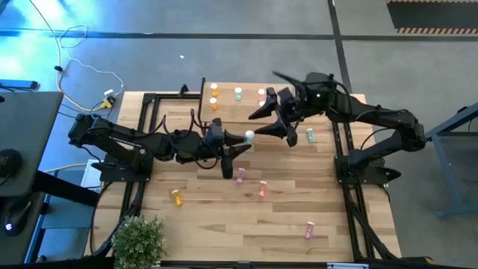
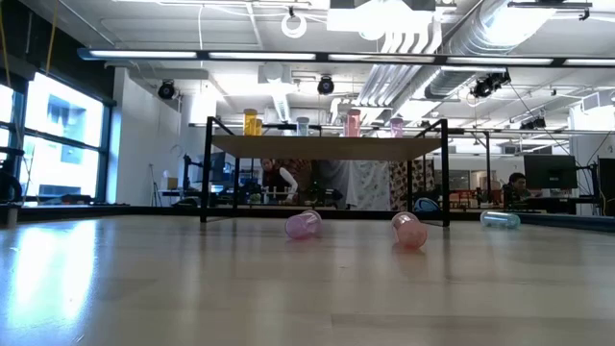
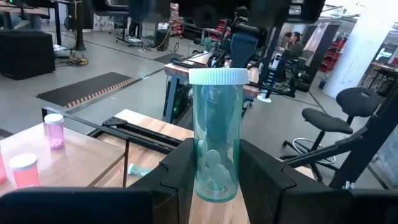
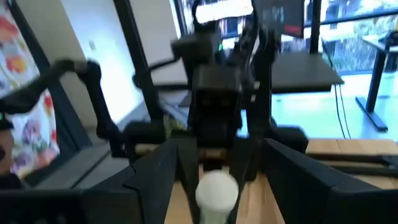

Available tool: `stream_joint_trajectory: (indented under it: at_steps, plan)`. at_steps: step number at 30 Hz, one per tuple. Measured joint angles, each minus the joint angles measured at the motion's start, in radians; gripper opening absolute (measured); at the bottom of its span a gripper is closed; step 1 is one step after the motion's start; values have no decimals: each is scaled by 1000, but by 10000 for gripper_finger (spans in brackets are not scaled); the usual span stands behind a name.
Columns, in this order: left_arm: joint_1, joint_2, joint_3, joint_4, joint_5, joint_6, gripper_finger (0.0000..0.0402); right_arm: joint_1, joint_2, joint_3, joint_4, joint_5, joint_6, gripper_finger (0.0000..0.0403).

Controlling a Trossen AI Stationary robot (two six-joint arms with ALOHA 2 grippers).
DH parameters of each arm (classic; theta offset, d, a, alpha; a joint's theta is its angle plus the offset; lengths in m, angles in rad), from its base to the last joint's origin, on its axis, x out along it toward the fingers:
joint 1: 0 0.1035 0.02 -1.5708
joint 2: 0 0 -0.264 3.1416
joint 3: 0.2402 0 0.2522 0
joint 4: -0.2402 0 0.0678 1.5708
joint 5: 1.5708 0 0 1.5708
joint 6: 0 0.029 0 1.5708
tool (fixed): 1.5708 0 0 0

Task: Pick and place medicine bottles onto shelf by color
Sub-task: Put the left green pill bottle on the shelf aligned with the green pill bottle

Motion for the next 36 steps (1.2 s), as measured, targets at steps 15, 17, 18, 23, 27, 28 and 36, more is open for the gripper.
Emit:
stream_joint_trajectory:
  at_steps: [15, 17, 18, 23, 27, 28, 36]
  plan:
    - [25, 0, 0, 0, 1, 16, 97, 0, 41, 4, -94, 57, -38, 226]
    - [25, 1, 0, -1, 1, 16, 97, 6, 49, 4, -87, 53, -31, 226]
    - [25, 1, 0, 1, 1, 18, 97, 7, 51, 4, -95, 52, -29, 226]
    - [25, 1, 0, 2, 1, 18, 97, 20, 65, 4, -103, 51, -28, 223]
    - [25, 1, 0, -2, 1, 19, 97, 28, 71, 4, -94, 51, -28, 197]
    - [25, 1, 0, -2, 1, 19, 97, 28, 71, 4, -95, 50, -29, 188]
    - [25, 1, 0, -4, 1, 18, 97, 28, 71, 4, -94, 49, -19, 129]
